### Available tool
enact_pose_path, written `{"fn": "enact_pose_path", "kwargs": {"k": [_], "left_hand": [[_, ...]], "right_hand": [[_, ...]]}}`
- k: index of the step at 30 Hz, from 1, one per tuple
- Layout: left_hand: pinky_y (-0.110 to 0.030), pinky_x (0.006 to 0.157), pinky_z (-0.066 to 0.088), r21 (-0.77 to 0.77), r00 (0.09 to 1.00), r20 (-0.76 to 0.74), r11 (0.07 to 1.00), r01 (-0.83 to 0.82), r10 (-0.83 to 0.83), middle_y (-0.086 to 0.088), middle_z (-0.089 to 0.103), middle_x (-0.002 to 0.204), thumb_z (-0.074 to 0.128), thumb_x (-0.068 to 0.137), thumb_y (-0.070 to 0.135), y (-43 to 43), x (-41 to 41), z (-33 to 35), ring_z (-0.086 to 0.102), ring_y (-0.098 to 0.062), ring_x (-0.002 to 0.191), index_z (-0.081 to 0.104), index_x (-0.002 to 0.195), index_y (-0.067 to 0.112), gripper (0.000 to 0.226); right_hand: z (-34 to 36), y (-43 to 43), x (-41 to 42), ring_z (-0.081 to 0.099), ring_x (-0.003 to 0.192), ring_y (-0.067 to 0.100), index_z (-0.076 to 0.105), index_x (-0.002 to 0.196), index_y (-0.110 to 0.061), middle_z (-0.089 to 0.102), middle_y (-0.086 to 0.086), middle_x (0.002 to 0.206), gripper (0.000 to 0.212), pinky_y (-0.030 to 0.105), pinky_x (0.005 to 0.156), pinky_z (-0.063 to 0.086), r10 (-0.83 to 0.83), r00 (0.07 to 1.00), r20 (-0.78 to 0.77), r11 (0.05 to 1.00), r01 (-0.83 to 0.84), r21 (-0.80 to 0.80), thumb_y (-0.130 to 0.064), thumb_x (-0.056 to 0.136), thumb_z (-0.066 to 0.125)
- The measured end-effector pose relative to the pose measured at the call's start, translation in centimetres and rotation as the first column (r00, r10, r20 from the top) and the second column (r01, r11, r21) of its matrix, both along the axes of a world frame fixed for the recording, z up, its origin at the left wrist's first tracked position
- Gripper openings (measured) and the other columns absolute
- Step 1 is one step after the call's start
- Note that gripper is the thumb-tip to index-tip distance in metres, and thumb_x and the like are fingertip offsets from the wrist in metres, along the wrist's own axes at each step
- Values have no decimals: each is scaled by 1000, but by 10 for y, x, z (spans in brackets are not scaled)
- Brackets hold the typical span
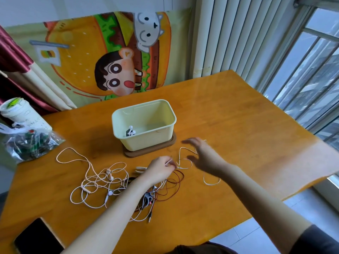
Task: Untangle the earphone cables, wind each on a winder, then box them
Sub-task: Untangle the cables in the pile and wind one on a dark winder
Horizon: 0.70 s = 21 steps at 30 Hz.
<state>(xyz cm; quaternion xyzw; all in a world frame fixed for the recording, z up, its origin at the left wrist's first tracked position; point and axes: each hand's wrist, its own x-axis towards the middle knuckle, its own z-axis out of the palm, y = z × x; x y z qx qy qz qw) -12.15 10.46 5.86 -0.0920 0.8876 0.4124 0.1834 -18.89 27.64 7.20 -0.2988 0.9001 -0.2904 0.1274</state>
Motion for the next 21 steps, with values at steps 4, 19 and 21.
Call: {"fn": "enact_pose_path", "kwargs": {"k": [4, 19, 21], "left_hand": [[-27, 64, 40, 8, 998, -24, 999, 54, -54, 1, 62, 89, 49, 92, 13, 8, 2, 8, 55, -17, 81, 58, 92, 18, 10], [-17, 61, 44, 6, 992, 105, 998, 69, -69, 4, 54, 73, 37, 102, 14, -31, 36, -13, 50, -8, 66, 62, 100, 16, 26], [-17, 61, 42, -32, 992, 101, 996, 81, -78, 4, 54, 74, 36, 102, 14, -32, 38, -15, 51, -8, 67, 65, 102, 16, 29]], "right_hand": [[-5, -28, 23, 56, 106, 20, 49, 130, -14, 61, 5, 117, 34, 24, 85, 42, 154, 980, 123, 987, -157, 14, -21, 97, 50], [-25, 20, 1, 53, 69, 20, 68, 92, -11, 55, -5, 71, 25, 27, 59, 39, -180, 979, 92, 968, 160, 195, -14, 97, 44], [-28, 20, 2, 56, 84, 23, 67, 105, -11, 61, 2, 92, 22, 27, 70, 43, -155, 985, 75, 938, 123, 324, -15, 97, 47]]}}
